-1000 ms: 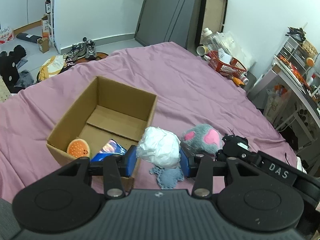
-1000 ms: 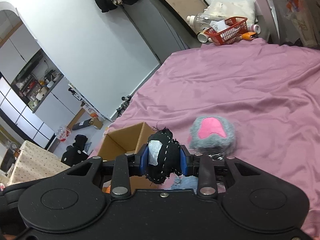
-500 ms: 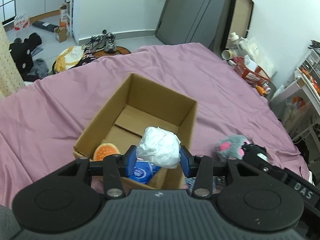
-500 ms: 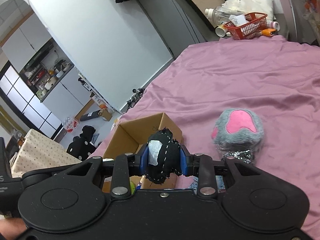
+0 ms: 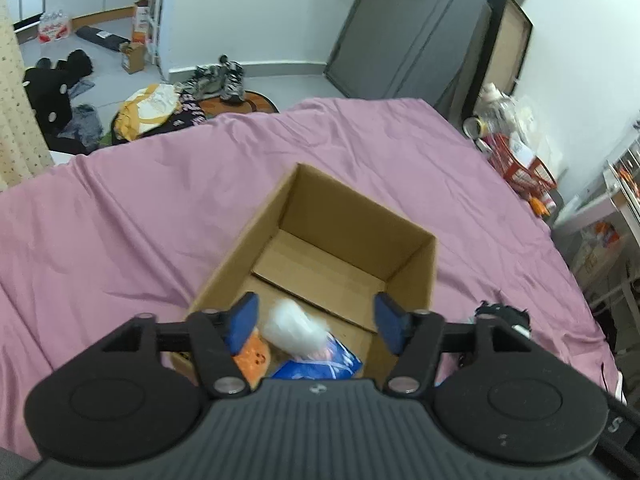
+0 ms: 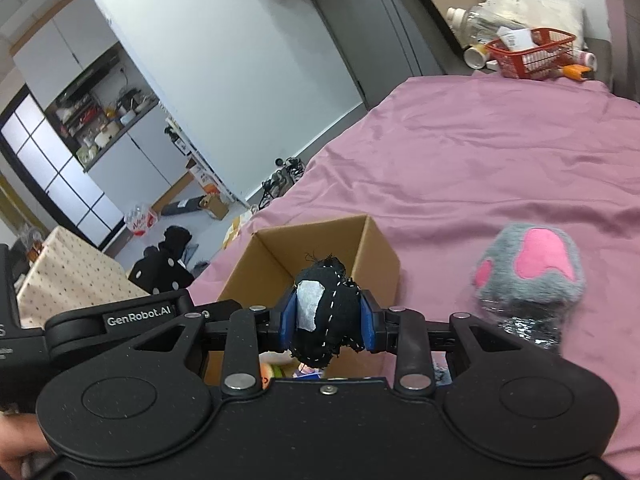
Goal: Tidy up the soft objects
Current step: 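Open both tools to drop the white bundle and black patch into the box, then move both tools back toward the grey plush and denim cloth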
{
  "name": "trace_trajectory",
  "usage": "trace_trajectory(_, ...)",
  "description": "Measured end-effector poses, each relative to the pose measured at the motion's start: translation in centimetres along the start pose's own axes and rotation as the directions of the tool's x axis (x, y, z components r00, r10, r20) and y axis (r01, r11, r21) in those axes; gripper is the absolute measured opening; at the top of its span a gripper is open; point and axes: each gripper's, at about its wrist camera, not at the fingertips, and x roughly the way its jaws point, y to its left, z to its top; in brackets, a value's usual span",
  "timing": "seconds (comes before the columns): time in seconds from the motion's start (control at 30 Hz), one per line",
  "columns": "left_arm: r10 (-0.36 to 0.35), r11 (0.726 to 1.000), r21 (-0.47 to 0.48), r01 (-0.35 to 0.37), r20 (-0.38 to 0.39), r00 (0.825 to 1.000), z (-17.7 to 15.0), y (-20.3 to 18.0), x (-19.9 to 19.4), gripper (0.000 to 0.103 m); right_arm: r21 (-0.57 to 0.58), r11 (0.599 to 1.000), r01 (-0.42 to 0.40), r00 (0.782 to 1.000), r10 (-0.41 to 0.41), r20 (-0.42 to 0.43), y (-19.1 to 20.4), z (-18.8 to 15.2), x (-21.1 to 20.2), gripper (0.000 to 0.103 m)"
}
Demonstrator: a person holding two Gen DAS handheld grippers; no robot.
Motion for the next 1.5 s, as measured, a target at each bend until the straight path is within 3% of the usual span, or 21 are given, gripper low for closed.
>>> trace_trajectory(0.2, 0.001, 1.000, 0.006, -0.001, -0.016, 1.000, 0.4, 1.0, 0.3, 0.066, 0.002, 1.000, -0.005, 1.000, 0.005, 0.014, 0.7, 0.1, 0.8, 0.034)
trace_trajectory(0.27, 0.004, 1.000, 0.005, -0.004, -0.020, 1.000, 0.6, 1.3, 0.2, 0.066, 0.010, 1.000, -0.027, 0.999, 0.027, 0.030, 0.8, 0.3, 0.9, 0.051)
trace_trajectory(0.43, -0.001, 1.000, 0.022, 0.001, -0.022, 1.000, 1.0, 1.4, -0.3, 0.066, 0.029, 0.999, -0.043, 0.998, 0.041, 0.057, 0.5, 1.0, 0.2, 0.067)
trace_trajectory(0.6, 0.012, 0.999, 0.030, -0.012, -0.007, 1.000, 1.3, 1.0, -1.4, 0.067, 0.060, 0.998, 0.001, 0.999, -0.003, 0.039, -0.6, 1.2, -0.5, 0.073)
trace_trajectory(0.67, 0.020, 0.999, 0.045, -0.020, 0.002, 1.000, 1.3, 0.6, -1.8, 0.067, 0.070, 0.997, 0.019, 0.999, -0.021, 0.028, -0.9, 1.1, -1.0, 0.084)
trace_trajectory(0.8, 0.021, 0.997, 0.072, -0.021, 0.008, 1.000, 1.0, -0.3, -2.6, 0.068, 0.071, 0.997, 0.031, 0.999, -0.032, 0.011, -1.3, 0.9, -1.8, 0.086)
trace_trajectory(0.9, 0.024, 0.996, 0.084, -0.025, 0.019, 1.000, 0.5, -0.8, -3.0, 0.077, 0.073, 0.997, 0.040, 0.999, -0.041, 0.010, -1.7, 0.8, -2.5, 0.086)
trace_trajectory(1.0, 0.036, 0.994, 0.106, -0.038, 0.014, 0.999, -0.1, -1.6, -3.1, 0.079, 0.071, 0.996, 0.051, 0.999, -0.051, -0.001, -2.0, 0.9, -3.3, 0.087)
trace_trajectory(1.07, 0.049, 0.992, 0.121, -0.048, -0.002, 0.999, -0.3, -2.3, -3.1, 0.079, 0.080, 0.996, 0.048, 0.999, -0.047, -0.010, -2.6, 1.0, -3.9, 0.095)
trace_trajectory(1.23, 0.068, 0.985, 0.158, -0.063, -0.020, 0.998, -1.1, -4.1, -3.7, 0.079, 0.093, 0.995, 0.048, 0.998, -0.045, -0.034, -4.2, 0.8, -5.1, 0.099)
trace_trajectory(1.3, 0.084, 0.983, 0.163, -0.080, -0.017, 0.996, -1.4, -4.7, -4.1, 0.086, 0.100, 0.994, 0.047, 0.998, -0.042, -0.043, -4.8, 0.7, -5.5, 0.102)
trace_trajectory(1.5, 0.114, 0.977, 0.181, -0.111, -0.006, 0.994, -2.3, -6.4, -5.0, 0.089, 0.121, 0.992, 0.046, 0.999, -0.043, -0.028, -6.3, 0.8, -6.9, 0.103)
